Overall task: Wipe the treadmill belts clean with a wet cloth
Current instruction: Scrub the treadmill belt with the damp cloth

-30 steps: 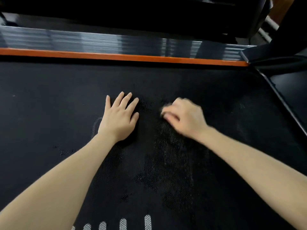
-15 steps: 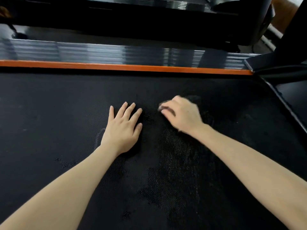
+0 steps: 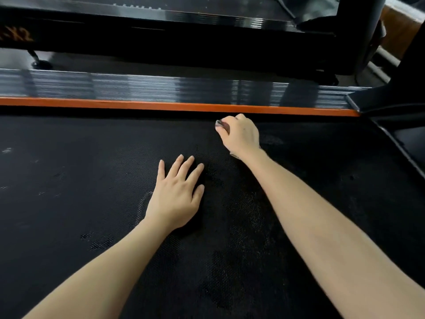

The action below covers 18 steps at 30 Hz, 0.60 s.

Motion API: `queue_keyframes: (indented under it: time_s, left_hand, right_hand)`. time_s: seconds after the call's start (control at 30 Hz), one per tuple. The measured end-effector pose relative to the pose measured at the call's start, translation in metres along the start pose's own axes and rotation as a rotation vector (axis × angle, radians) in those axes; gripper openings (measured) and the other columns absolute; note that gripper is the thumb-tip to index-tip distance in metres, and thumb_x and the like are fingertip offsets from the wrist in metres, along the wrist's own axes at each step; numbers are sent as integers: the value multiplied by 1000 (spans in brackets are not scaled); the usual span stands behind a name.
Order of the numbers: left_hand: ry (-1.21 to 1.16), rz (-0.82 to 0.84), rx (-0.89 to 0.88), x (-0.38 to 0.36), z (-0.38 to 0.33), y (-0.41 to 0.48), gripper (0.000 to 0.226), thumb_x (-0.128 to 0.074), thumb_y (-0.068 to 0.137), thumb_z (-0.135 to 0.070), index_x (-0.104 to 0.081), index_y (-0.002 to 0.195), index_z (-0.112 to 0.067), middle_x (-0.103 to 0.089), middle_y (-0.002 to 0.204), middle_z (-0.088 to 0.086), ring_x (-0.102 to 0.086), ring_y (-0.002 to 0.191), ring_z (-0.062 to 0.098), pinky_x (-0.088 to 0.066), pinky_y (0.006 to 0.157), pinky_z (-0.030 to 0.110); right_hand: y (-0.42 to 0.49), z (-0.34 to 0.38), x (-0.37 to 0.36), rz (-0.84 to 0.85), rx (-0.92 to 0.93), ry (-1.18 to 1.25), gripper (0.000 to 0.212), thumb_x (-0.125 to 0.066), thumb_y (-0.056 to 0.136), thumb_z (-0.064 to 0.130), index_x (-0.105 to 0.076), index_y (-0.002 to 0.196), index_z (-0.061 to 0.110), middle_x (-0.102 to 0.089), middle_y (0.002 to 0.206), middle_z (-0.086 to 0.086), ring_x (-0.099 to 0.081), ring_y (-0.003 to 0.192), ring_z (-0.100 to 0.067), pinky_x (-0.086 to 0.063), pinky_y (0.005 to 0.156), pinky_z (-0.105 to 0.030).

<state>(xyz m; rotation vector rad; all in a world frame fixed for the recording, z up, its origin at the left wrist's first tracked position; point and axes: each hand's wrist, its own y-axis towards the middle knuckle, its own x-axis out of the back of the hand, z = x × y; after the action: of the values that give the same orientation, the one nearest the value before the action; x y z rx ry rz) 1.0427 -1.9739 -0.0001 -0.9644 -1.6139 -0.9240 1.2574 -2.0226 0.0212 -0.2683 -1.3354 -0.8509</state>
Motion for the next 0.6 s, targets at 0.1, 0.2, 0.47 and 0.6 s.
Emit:
queue_keyframes:
  time_s: [0.1,0.2,0.47,0.6]
  left_hand:
    - [-6,-2,4,1,0,-1,67,-12,89,-50,-37,145,-23,-31,153,4,-15,145,25,-5,116,54]
    - [-2,-11,10,0,-2,-1,65,-15,89,-48,-40,143,-21,-34,151,6,-19,144,27,-8,116,56]
    - [10,7,6,1,-1,-1,68,-11,88,-50,-37,144,-22,-32,152,5,-16,145,26,-6,116,55]
    - [10,25,6,0,-1,0,74,-3,84,-51,-30,147,-24,-24,156,3,-8,146,23,1,116,52]
  right_hand:
    - [7,-38,12,-7,-62,-101,37,-47,97,41,-61,122,20,-58,115,-10,-54,104,-29,-42,79,-33]
    - [14,-59,16,-73,-310,-143,37,-44,99,38,-60,120,13,-57,115,-15,-55,102,-33,-40,76,-34]
    - [-23,19,-1,25,88,54,33,-48,97,37,-64,120,21,-62,111,-9,-61,96,-29,-45,79,-34]
    - [-87,12,20,18,184,98,36,-55,90,45,-69,114,22,-64,96,-6,-63,82,-27,-44,66,-29]
